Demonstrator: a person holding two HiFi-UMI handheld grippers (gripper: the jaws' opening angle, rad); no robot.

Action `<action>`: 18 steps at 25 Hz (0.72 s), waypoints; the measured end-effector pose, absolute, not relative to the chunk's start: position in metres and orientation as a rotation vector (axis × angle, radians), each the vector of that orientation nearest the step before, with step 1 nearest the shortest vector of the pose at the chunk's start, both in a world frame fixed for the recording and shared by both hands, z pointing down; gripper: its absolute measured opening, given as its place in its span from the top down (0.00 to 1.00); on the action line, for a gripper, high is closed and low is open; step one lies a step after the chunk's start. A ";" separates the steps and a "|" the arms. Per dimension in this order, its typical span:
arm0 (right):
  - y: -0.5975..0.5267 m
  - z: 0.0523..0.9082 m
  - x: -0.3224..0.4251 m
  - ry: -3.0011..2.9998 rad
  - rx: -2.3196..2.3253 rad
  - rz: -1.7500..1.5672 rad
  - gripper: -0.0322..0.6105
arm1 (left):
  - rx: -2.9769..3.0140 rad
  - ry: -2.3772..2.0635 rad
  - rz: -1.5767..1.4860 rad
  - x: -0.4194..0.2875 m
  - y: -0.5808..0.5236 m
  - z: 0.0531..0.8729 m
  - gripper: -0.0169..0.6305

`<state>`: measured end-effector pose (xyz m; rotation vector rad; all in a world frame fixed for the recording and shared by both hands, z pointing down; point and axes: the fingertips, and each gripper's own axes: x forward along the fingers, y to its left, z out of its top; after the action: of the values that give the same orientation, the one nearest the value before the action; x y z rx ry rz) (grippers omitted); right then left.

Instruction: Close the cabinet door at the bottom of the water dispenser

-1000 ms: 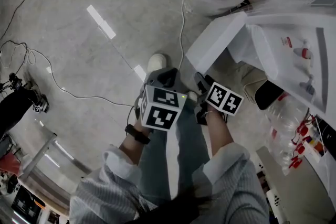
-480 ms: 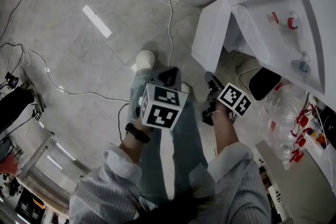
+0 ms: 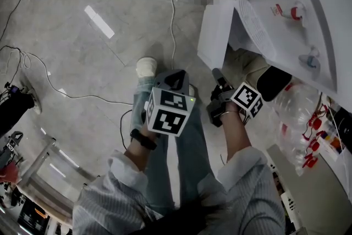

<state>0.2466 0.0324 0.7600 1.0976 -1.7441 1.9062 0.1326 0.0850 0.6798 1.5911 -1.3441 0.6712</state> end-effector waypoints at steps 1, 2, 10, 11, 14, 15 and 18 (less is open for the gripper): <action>0.033 0.763 0.246 -1.722 1.104 1.919 0.75 | 1.590 -1.345 0.671 0.134 0.084 0.680 0.96; 0.033 0.766 0.246 -1.702 1.118 1.933 0.75 | 1.590 -1.345 0.672 0.134 0.084 0.681 0.96; 0.024 0.767 0.267 -1.718 1.276 1.912 0.76 | 1.565 -1.361 0.675 0.134 0.086 0.687 0.96; 0.021 0.766 0.272 -1.720 1.289 1.904 0.76 | 1.562 -1.363 0.673 0.135 0.086 0.687 0.96; 0.012 0.765 0.288 -1.726 1.305 1.860 0.77 | 1.557 -1.364 0.661 0.139 0.086 0.687 0.96; 0.009 0.764 0.294 -1.726 1.317 1.840 0.77 | 1.557 -1.361 0.658 0.142 0.086 0.687 0.96; -0.005 0.762 0.315 -1.725 1.377 1.796 0.79 | 1.559 -1.345 0.648 0.149 0.086 0.688 0.96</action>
<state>0.3150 -0.0049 0.7623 1.3771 -1.7251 1.7958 0.1491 0.0859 0.6882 1.5590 -1.3449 0.6481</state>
